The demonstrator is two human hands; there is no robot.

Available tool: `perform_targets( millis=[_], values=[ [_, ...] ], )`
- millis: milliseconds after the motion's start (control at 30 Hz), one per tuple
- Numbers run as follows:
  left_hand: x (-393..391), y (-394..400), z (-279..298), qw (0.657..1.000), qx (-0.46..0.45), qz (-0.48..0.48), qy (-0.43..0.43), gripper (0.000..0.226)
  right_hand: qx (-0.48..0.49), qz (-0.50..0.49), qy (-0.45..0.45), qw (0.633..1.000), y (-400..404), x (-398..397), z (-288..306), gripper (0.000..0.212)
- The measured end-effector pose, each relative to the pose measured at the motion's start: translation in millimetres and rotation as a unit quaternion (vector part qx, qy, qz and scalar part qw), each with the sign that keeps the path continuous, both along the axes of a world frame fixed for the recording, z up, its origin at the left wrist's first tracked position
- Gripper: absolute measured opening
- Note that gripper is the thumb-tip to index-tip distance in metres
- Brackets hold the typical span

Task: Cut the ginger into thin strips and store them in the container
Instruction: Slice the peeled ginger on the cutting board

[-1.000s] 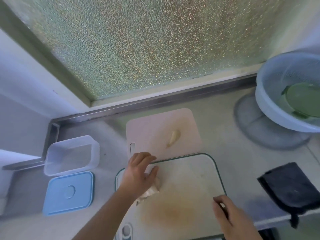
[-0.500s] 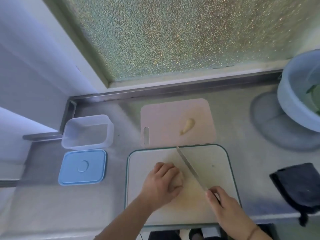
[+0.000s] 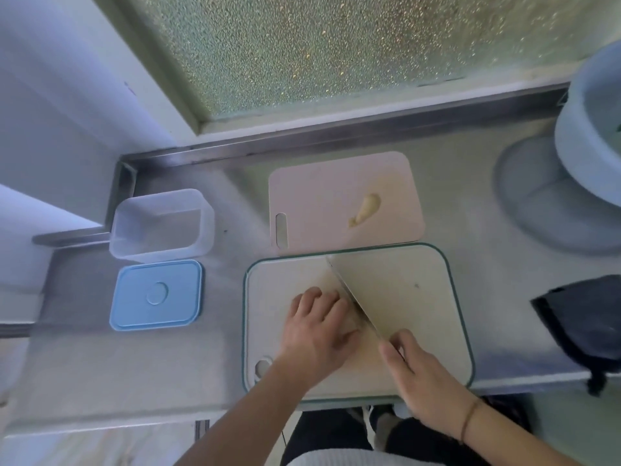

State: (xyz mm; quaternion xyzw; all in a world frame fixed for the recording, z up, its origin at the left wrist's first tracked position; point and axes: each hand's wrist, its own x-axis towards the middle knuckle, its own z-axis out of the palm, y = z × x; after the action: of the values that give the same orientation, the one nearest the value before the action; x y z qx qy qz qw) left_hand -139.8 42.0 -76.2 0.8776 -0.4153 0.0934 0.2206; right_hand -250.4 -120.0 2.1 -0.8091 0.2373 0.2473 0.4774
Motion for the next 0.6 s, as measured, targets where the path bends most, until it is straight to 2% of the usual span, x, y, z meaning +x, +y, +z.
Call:
perform_targets(
  millis=[133,433,600],
  values=[
    [6,6,-4,1.0,-0.017,-0.011,0.023,0.038,0.025,-0.04,0.009,0.999,7,4,-1,0.035],
    [5,7,-3,0.999,-0.006,-0.006,0.05,0.037,-0.01,-0.063,0.029,0.998,22,2,2,0.037],
    [12,5,-8,0.996,-0.023,-0.051,0.066,0.034,-0.041,-0.032,0.05,0.997,22,6,2,0.059]
  ],
)
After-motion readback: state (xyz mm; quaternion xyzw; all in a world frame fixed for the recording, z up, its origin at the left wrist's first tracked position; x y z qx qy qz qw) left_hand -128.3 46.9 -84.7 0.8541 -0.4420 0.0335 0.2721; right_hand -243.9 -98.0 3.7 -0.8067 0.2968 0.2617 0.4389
